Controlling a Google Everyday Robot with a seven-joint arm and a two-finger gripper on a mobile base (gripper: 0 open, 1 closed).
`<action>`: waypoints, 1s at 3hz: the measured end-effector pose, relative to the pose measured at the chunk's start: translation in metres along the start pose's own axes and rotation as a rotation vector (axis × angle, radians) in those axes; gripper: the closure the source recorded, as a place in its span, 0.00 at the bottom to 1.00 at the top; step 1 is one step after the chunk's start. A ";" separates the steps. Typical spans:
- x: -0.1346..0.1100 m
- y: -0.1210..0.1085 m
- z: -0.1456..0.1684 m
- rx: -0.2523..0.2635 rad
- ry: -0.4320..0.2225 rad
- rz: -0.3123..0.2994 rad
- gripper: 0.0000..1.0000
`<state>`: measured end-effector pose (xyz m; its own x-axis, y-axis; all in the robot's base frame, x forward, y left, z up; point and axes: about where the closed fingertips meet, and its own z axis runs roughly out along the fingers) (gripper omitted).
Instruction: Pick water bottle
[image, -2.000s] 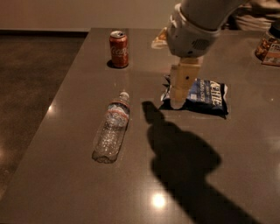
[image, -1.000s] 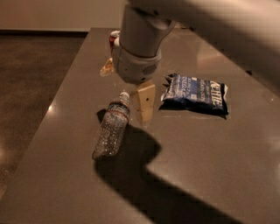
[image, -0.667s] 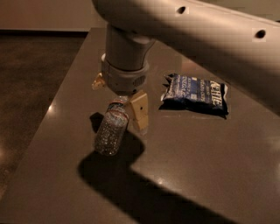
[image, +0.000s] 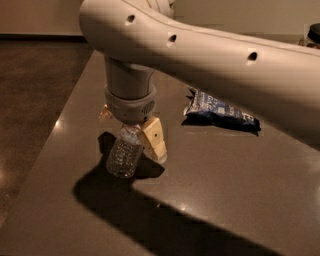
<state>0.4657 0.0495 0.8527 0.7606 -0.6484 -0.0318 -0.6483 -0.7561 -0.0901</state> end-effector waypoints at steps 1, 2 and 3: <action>0.000 -0.001 0.008 -0.069 0.004 -0.021 0.18; 0.002 -0.004 0.001 -0.092 -0.004 -0.025 0.40; 0.013 -0.007 -0.018 -0.063 -0.036 0.027 0.64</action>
Offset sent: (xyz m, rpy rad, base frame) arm 0.0033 -0.0035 0.0079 -0.1094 0.1087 0.0344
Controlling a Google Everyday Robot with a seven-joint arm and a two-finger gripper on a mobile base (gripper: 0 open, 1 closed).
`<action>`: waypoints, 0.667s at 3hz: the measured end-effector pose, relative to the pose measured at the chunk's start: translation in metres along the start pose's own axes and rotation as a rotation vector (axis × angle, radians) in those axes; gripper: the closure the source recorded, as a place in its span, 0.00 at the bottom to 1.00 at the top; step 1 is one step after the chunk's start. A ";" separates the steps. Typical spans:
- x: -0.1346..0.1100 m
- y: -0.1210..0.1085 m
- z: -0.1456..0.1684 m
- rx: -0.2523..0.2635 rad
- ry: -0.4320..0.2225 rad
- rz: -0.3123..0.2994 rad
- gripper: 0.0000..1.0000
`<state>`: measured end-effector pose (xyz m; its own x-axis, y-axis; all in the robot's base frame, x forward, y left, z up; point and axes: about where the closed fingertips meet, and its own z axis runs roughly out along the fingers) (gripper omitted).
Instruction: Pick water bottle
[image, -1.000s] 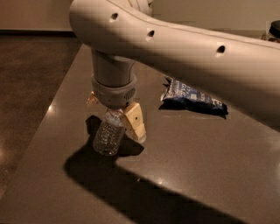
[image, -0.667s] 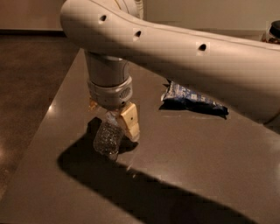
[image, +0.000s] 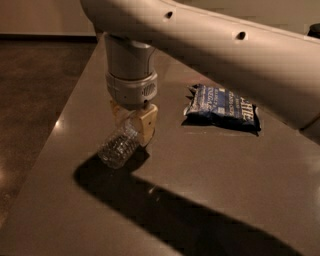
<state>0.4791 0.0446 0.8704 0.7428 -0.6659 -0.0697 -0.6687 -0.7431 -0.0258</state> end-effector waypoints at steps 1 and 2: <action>0.014 0.002 -0.023 0.052 -0.061 0.073 0.87; 0.028 0.007 -0.052 0.118 -0.132 0.140 1.00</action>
Offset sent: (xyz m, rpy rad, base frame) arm 0.0168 -0.0586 0.0813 0.2309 0.0927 -0.2229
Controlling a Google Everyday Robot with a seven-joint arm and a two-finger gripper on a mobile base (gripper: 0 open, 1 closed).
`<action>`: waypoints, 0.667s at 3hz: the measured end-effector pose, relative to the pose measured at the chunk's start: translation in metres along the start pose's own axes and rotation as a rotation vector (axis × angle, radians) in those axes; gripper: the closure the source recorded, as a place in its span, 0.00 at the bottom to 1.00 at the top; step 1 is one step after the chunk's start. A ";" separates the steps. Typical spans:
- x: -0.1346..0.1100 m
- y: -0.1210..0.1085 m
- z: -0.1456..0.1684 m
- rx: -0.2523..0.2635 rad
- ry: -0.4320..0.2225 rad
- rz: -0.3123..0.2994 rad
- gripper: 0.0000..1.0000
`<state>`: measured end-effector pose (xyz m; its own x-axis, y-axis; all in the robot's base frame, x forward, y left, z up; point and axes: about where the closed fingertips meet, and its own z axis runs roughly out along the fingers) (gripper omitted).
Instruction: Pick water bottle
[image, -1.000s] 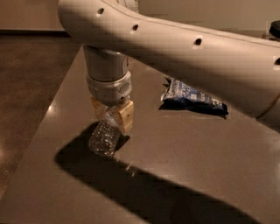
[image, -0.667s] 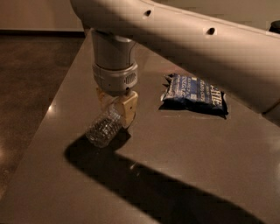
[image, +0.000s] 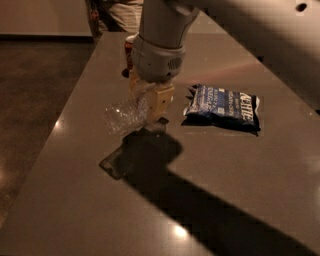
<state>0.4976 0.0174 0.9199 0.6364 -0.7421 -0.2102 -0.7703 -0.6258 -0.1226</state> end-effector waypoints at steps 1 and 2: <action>0.008 0.000 -0.021 0.047 -0.043 0.044 1.00; 0.014 0.002 -0.034 0.079 -0.070 0.079 1.00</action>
Offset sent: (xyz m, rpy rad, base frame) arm -0.0034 -0.0449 0.0392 0.0956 0.0641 -0.1160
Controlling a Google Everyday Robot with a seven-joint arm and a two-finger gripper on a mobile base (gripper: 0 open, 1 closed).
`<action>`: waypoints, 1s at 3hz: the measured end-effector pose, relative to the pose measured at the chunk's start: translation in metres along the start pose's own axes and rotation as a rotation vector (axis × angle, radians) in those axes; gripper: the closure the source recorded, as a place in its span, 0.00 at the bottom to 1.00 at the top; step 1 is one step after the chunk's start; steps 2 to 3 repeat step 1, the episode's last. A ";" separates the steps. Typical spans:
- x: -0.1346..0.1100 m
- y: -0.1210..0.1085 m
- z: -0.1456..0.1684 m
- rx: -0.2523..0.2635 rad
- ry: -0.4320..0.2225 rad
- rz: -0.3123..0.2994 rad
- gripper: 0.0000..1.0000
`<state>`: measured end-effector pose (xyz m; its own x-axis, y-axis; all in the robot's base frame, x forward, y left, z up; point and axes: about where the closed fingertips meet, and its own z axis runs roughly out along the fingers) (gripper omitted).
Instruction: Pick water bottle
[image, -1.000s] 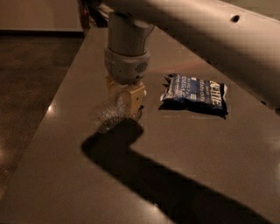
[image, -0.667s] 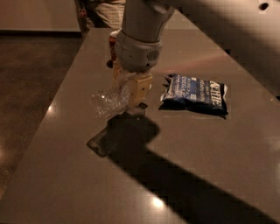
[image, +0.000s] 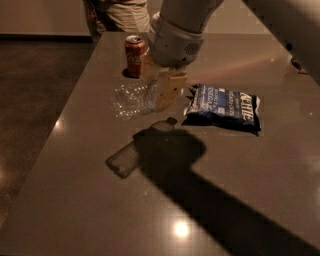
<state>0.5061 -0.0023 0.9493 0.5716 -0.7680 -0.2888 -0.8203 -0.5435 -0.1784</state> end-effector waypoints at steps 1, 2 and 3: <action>-0.001 -0.007 0.000 0.026 -0.003 -0.001 1.00; -0.001 -0.007 0.000 0.026 -0.003 -0.001 1.00; -0.001 -0.007 0.000 0.026 -0.003 -0.001 1.00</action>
Offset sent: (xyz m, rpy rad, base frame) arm 0.0000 0.0000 0.0000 0.0000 0.0000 0.0000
